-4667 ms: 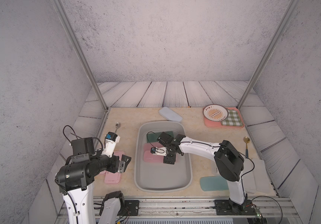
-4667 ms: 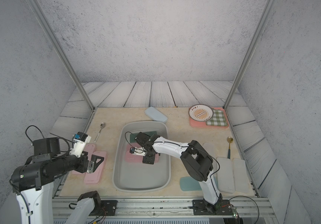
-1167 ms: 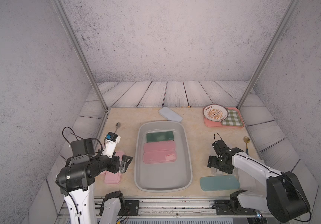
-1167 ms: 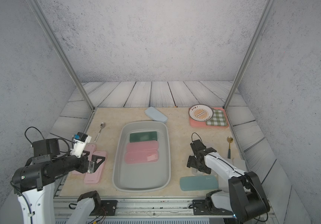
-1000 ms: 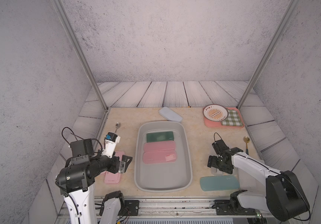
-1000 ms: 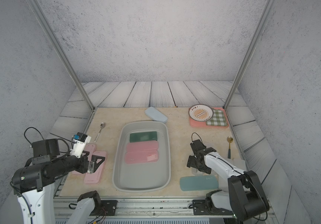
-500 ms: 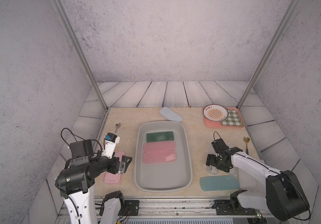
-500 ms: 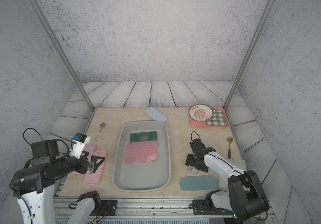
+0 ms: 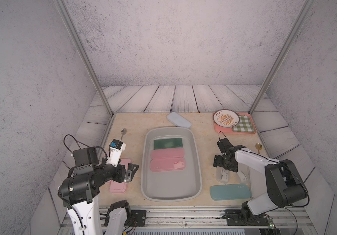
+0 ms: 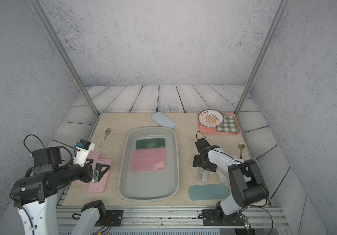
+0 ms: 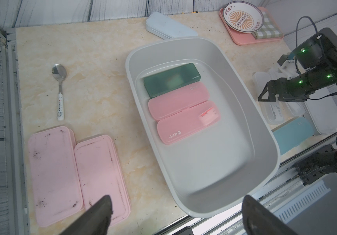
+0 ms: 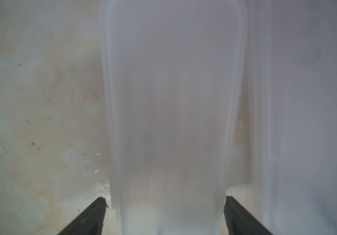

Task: Put the pencil case into the storage box
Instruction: Pick up the pencil case from the center of the board.

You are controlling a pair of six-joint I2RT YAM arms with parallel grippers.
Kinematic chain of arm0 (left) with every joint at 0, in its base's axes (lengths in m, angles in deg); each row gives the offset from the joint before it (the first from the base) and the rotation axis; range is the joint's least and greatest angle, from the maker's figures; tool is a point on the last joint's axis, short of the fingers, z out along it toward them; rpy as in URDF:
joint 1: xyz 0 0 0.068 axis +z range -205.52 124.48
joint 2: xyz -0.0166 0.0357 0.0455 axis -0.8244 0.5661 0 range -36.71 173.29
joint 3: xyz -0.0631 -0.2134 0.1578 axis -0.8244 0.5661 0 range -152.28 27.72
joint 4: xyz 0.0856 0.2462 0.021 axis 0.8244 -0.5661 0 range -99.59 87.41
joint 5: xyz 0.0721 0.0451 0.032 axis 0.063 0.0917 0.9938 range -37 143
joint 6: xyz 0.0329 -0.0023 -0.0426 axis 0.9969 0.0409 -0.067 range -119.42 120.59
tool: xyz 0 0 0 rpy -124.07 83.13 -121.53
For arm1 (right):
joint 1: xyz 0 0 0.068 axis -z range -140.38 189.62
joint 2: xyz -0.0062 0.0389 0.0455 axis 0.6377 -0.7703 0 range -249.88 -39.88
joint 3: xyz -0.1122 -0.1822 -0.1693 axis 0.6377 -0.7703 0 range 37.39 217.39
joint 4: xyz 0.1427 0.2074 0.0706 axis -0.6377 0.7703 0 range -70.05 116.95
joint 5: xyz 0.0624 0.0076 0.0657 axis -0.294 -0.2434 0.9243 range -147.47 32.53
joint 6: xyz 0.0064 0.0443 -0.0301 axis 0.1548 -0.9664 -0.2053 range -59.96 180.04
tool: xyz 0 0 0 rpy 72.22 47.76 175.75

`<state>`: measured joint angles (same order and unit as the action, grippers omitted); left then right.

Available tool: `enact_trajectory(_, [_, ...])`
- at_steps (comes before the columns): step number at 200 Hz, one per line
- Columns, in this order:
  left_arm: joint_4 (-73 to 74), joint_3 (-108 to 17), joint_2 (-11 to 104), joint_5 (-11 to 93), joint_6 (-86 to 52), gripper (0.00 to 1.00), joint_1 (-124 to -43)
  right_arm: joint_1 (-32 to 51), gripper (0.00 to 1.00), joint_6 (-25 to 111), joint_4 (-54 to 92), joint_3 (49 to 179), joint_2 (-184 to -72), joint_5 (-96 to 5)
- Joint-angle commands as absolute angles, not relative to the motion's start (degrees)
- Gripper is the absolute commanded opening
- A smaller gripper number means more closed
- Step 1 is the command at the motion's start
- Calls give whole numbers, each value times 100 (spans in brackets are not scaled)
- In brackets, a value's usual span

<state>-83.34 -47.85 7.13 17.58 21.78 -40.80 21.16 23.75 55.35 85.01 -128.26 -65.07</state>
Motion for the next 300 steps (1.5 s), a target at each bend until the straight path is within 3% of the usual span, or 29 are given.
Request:
enact_trajectory(1, [-8353, -4745, 655, 1651, 2209, 100, -4023, 2124, 92, 2350, 5507, 8572, -13103, -6714])
enact_trajectory(59, [-8360, -4749, 665, 1618, 2225, 100, -4023, 2125, 82, 2241, 5203, 8483, -13135, -6835])
enact_trajectory(93, [-8358, -4748, 631, 1617, 2221, 100, -4023, 2103, 66, 2259, 5103, 8132, -12496, -6585])
enact_trajectory(137, [-8346, -4739, 623, 1644, 2206, 100, -4022, 1648, 65, 2586, 5971, 8101, -10652, -6425])
enact_trajectory(165, [-8327, -4737, 621, 1646, 2169, 100, -4022, 676, 66, 2948, 6501, 8686, -10110, -6658])
enact_trajectory(215, [-8288, -4733, 577, 1701, 2129, 100, -3938, -872, 65, 4171, 5908, 9704, -10716, -6222])
enact_trajectory(300, [-8244, -4730, 645, 1629, 2036, 100, -3828, -2032, 66, 7199, 4547, 10534, -12936, -5530])
